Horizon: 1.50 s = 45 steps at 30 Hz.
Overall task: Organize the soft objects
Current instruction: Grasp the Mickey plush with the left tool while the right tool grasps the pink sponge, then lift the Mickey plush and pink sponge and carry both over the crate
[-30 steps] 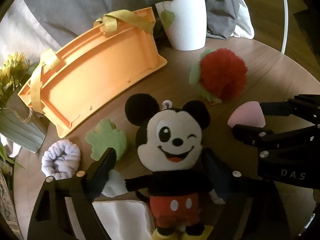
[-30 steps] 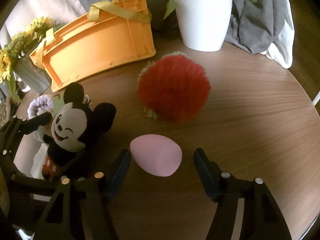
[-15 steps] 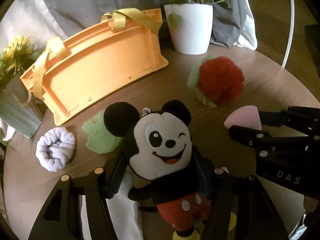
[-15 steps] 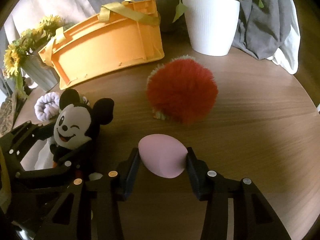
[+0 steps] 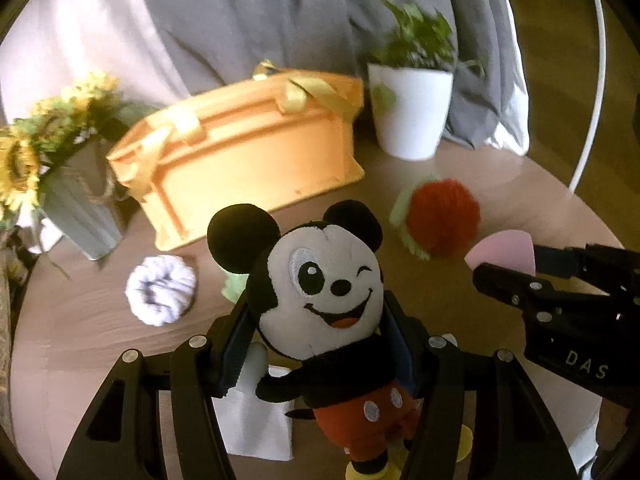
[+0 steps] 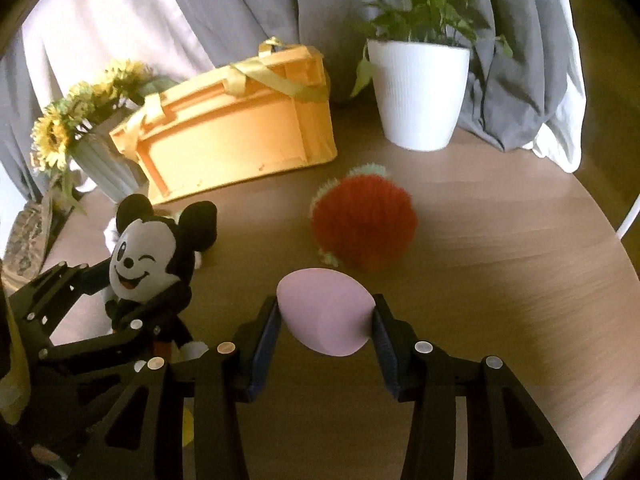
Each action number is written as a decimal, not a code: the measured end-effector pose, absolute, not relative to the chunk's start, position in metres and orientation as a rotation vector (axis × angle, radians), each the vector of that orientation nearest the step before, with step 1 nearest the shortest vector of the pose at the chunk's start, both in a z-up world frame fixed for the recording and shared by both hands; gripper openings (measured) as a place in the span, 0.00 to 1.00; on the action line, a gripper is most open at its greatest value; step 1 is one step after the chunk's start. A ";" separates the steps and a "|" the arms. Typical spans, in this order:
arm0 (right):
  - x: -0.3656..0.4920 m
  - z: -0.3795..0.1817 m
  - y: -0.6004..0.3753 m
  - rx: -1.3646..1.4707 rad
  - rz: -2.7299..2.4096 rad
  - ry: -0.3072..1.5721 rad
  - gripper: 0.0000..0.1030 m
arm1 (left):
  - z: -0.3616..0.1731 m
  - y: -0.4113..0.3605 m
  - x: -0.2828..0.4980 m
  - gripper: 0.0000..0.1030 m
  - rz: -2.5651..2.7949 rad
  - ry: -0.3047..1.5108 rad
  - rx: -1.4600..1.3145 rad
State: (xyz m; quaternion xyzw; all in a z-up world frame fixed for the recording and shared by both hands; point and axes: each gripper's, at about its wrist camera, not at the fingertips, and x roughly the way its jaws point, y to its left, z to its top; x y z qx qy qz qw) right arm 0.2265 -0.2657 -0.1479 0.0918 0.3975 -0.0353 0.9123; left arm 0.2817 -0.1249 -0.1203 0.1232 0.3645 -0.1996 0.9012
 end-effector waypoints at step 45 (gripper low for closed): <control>0.239 -0.002 -0.230 0.106 0.025 0.411 0.45 | 0.026 -0.068 0.286 0.58 -0.192 0.345 0.131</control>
